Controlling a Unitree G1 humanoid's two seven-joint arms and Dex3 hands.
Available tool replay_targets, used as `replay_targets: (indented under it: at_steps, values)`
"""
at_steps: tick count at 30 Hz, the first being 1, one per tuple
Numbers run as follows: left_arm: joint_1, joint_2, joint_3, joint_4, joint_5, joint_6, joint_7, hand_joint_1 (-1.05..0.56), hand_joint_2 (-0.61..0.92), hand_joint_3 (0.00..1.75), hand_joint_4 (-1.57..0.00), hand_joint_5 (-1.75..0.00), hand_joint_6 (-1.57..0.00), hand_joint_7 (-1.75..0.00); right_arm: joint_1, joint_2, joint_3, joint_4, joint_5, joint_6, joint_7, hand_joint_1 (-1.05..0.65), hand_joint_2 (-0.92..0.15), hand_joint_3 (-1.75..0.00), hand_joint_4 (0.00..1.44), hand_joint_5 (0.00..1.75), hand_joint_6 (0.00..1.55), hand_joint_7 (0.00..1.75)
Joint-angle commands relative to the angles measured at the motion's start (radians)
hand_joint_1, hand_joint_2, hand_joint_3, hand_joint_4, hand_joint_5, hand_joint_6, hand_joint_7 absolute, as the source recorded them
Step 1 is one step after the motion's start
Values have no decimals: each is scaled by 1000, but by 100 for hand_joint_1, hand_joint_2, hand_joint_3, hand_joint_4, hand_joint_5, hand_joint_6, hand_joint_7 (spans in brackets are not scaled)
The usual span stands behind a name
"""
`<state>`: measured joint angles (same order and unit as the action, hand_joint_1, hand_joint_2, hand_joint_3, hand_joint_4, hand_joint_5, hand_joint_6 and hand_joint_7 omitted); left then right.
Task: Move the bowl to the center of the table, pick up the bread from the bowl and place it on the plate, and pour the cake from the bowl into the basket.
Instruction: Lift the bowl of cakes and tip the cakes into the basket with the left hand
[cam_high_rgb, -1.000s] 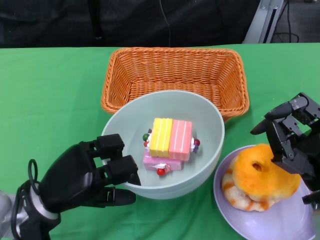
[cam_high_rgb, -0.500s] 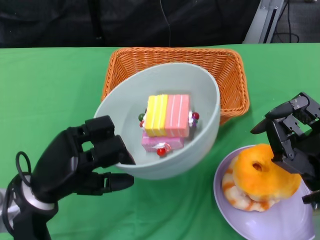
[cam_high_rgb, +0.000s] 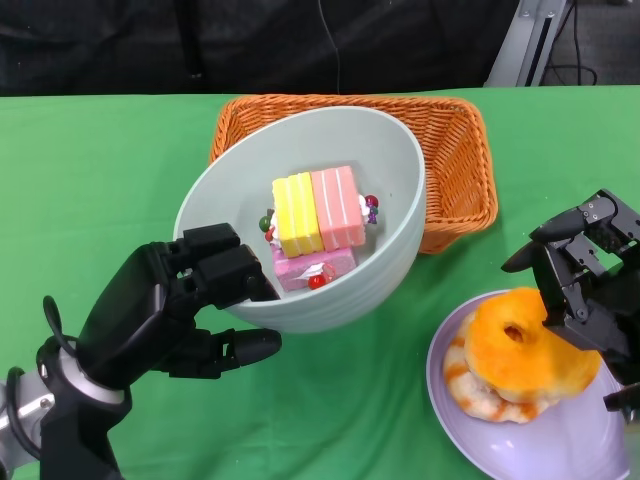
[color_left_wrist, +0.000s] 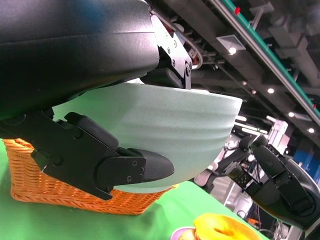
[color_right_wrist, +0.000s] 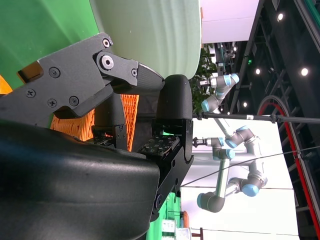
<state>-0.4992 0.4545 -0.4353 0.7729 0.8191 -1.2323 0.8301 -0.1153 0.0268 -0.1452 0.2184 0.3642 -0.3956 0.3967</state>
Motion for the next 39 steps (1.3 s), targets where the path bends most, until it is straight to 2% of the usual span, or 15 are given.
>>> replay_targets:
  at_steps: [1, 17, 20, 24, 28, 39]
  values:
    - [-10, 0, 43, -1, -19, -17, -13, -10, 76, 78, -69, -170, -67, -140, -15, -9, -13, 10, 8, -10, 0, -17, -64, -83, 69, 159, 64, 127]
    - [-15, -1, 110, -55, 41, -30, -16, -12, 72, 81, -72, -167, -68, -140, -27, -1, -9, 28, -4, -22, -10, -16, -62, -88, 71, 159, 64, 128]
    - [-27, -7, 116, -61, 29, -36, -35, -12, 71, 81, -71, -168, -66, -141, -32, 2, -9, 42, -4, -32, -9, -16, -62, -88, 71, 159, 65, 128]
    - [-53, -25, 121, -49, 6, -47, -73, -13, 77, 68, -71, -168, -65, -143, -35, 3, -8, 53, -4, -40, -7, -18, -63, -85, 71, 158, 65, 127]
    - [-79, -41, 123, -27, -14, -46, -123, -14, 80, 63, -71, -166, -62, -146, -37, 2, -7, 63, -11, -50, -8, -17, -64, -83, 71, 158, 65, 127]
    - [-159, -68, 121, 77, -56, -17, -242, -16, 79, 73, -68, -169, -59, -152, -35, 0, -5, 60, -16, -41, -15, -17, -64, -84, 72, 158, 64, 128]
